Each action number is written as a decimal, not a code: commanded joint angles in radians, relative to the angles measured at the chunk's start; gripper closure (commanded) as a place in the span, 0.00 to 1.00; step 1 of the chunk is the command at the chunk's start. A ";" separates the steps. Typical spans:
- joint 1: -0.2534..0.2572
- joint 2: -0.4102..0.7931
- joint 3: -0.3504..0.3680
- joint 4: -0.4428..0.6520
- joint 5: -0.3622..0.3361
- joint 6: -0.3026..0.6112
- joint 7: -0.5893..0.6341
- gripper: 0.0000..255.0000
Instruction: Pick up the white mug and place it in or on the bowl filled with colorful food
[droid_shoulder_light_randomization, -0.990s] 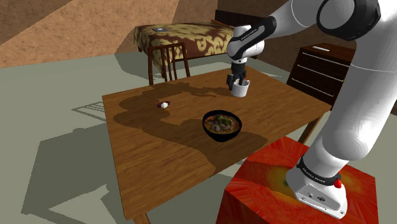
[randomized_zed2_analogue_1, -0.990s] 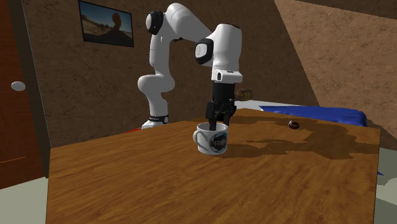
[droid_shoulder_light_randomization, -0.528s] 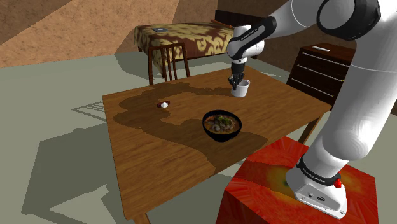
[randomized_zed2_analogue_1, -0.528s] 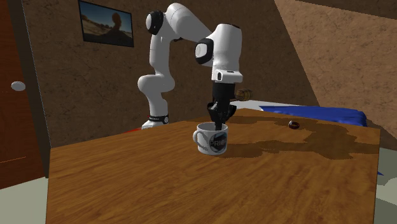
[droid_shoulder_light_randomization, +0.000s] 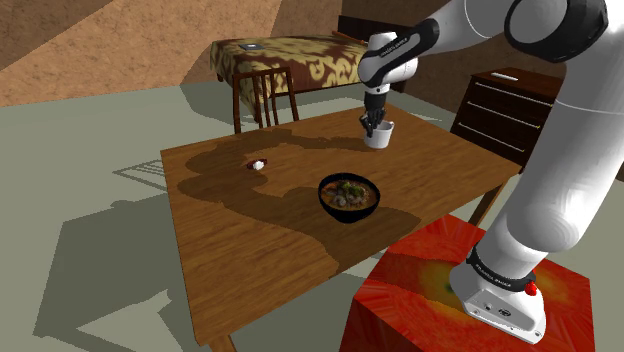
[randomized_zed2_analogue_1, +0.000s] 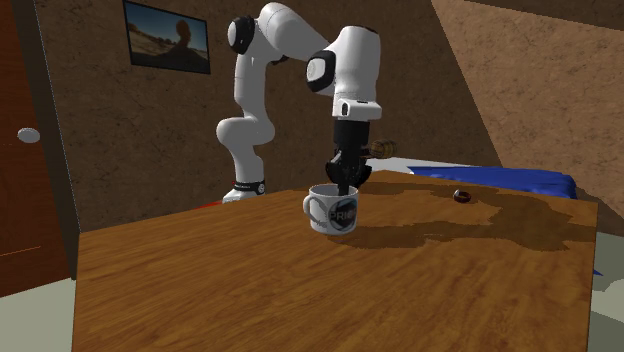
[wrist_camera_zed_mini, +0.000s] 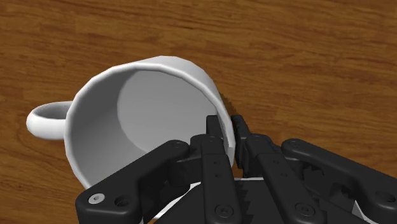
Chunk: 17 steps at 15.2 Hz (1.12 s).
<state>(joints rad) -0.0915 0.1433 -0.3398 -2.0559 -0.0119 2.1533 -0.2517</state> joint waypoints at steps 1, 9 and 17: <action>0.002 -0.014 0.000 0.014 -0.005 -0.027 0.004 1.00; 0.005 -0.059 -0.002 0.072 -0.021 -0.128 0.010 1.00; 0.008 -0.090 -0.001 0.145 -0.030 -0.231 0.013 1.00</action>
<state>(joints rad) -0.0846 0.0552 -0.3418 -1.9222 -0.0419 1.9361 -0.2400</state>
